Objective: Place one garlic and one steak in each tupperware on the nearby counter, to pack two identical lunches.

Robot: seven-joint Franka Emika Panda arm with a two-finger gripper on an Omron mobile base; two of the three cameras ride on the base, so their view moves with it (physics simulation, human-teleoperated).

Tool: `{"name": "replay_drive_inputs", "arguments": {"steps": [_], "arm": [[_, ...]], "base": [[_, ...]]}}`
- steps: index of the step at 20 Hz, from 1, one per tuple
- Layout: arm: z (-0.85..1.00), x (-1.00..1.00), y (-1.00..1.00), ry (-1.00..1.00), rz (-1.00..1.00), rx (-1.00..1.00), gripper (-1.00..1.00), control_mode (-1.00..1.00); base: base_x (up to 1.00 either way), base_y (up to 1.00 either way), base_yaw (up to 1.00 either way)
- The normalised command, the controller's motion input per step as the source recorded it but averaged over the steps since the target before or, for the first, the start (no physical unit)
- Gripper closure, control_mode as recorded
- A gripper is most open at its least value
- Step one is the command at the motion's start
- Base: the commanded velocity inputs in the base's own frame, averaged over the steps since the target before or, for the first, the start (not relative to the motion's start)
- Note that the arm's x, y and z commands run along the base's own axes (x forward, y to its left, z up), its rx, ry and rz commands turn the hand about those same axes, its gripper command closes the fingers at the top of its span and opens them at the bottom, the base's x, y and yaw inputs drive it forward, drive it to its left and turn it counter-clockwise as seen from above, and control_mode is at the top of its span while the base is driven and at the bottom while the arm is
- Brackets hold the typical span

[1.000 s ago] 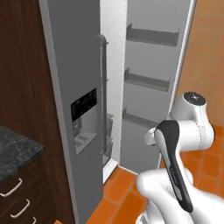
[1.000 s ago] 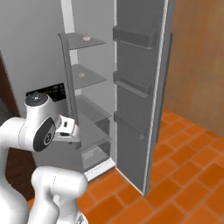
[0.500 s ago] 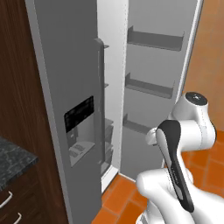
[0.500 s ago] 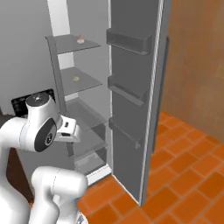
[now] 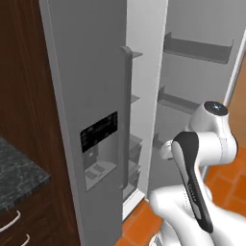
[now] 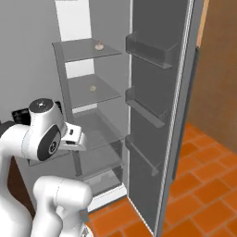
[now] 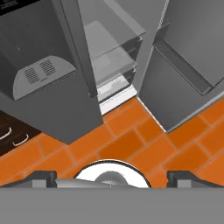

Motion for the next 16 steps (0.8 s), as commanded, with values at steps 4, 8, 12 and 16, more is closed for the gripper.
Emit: {"name": "replay_drive_inputs", "arguments": {"steps": [4,8,12,16], "arm": [[0.0,0.0,0.0,0.0,0.0,0.0,-1.0,1.0],[0.0,0.0,0.0,0.0,0.0,0.0,-1.0,1.0],[0.0,0.0,0.0,0.0,0.0,0.0,-1.0,1.0],[0.0,0.0,0.0,0.0,0.0,0.0,-1.0,1.0]], "base": [[0.3,-0.52,0.37],[0.48,-0.58,0.37],[0.51,-0.36,0.35],[0.49,-0.23,0.35]]}}
